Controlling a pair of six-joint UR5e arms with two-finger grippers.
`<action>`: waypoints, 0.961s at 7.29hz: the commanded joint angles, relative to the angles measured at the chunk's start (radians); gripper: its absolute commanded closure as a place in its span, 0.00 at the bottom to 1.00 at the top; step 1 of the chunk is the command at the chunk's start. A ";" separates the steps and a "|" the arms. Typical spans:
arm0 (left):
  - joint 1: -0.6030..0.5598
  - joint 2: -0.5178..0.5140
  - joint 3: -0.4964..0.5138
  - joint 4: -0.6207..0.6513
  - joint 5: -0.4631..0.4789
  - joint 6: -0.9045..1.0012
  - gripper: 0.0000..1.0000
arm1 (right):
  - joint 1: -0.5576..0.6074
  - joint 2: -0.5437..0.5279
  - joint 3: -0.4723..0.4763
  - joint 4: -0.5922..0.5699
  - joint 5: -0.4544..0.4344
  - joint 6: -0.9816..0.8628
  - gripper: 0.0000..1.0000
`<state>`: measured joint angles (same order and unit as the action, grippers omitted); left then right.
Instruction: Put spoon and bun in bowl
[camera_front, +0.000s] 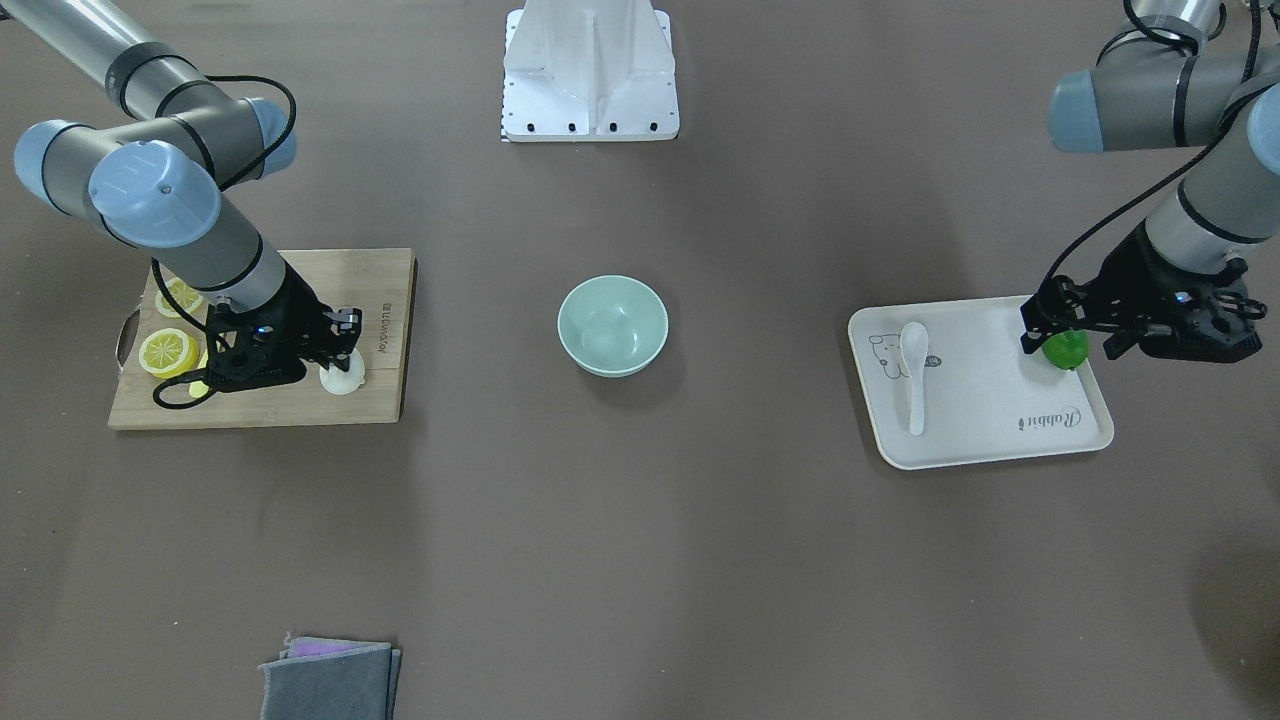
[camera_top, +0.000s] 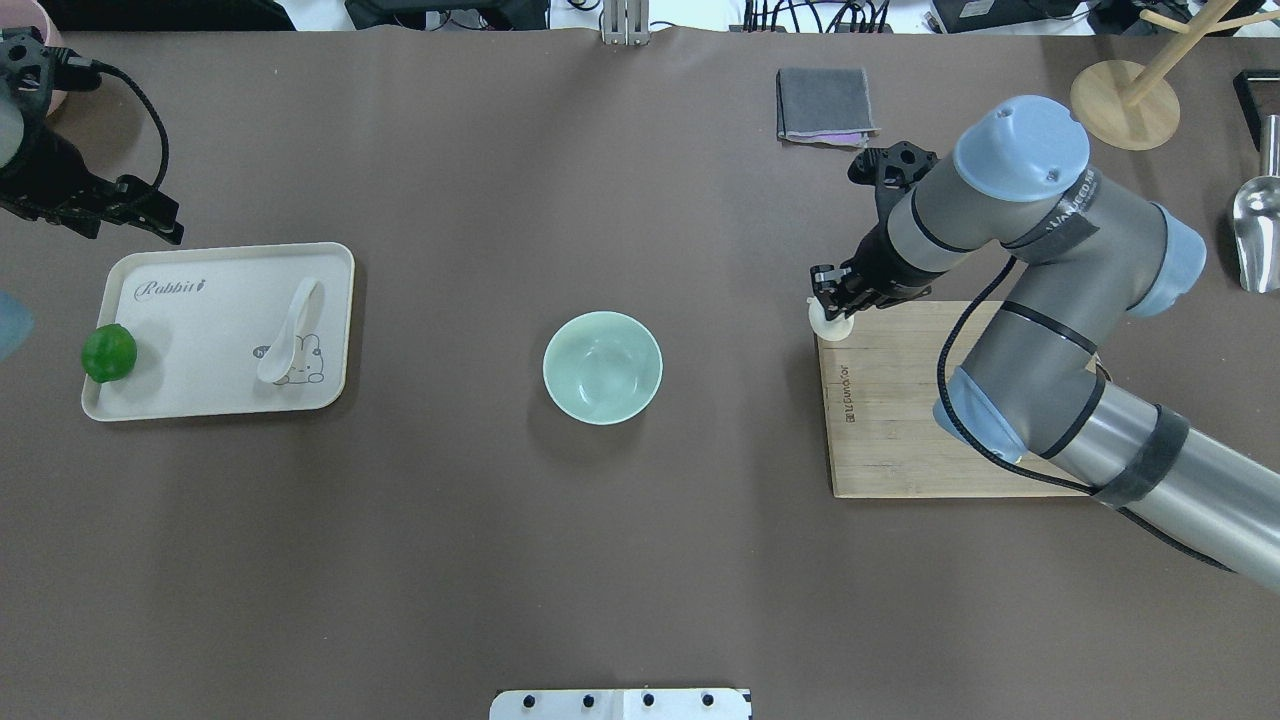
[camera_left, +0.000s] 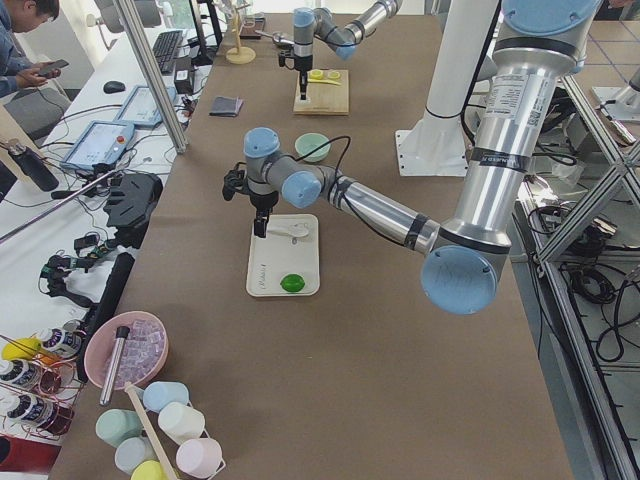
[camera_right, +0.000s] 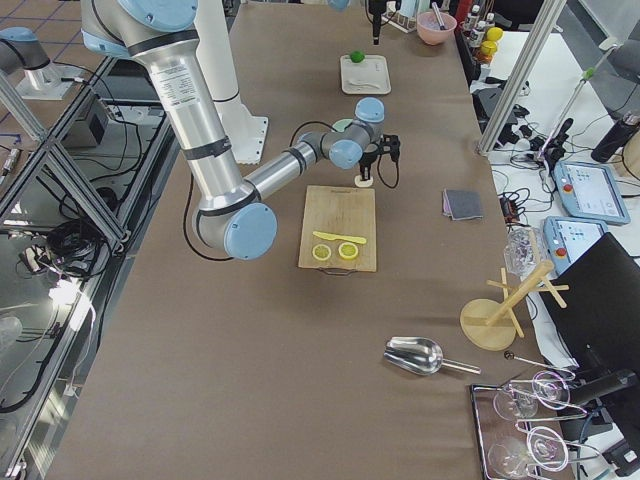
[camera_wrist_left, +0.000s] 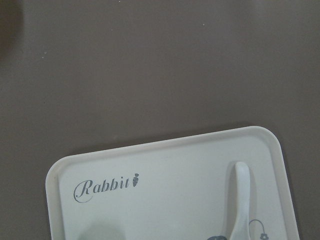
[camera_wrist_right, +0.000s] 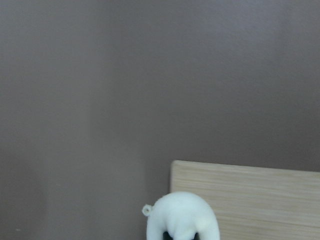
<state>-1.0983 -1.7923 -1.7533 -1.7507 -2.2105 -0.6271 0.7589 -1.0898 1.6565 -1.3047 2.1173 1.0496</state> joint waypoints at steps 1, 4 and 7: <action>0.000 0.001 0.005 -0.001 0.000 0.001 0.03 | -0.087 0.172 -0.007 -0.056 -0.055 0.177 1.00; 0.000 -0.001 0.008 -0.001 0.000 0.003 0.03 | -0.226 0.298 -0.079 -0.048 -0.224 0.304 1.00; 0.009 -0.007 0.026 -0.001 0.000 -0.006 0.03 | -0.233 0.303 -0.103 -0.045 -0.235 0.308 0.01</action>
<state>-1.0954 -1.7976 -1.7307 -1.7518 -2.2105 -0.6277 0.5285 -0.7895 1.5592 -1.3504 1.8855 1.3562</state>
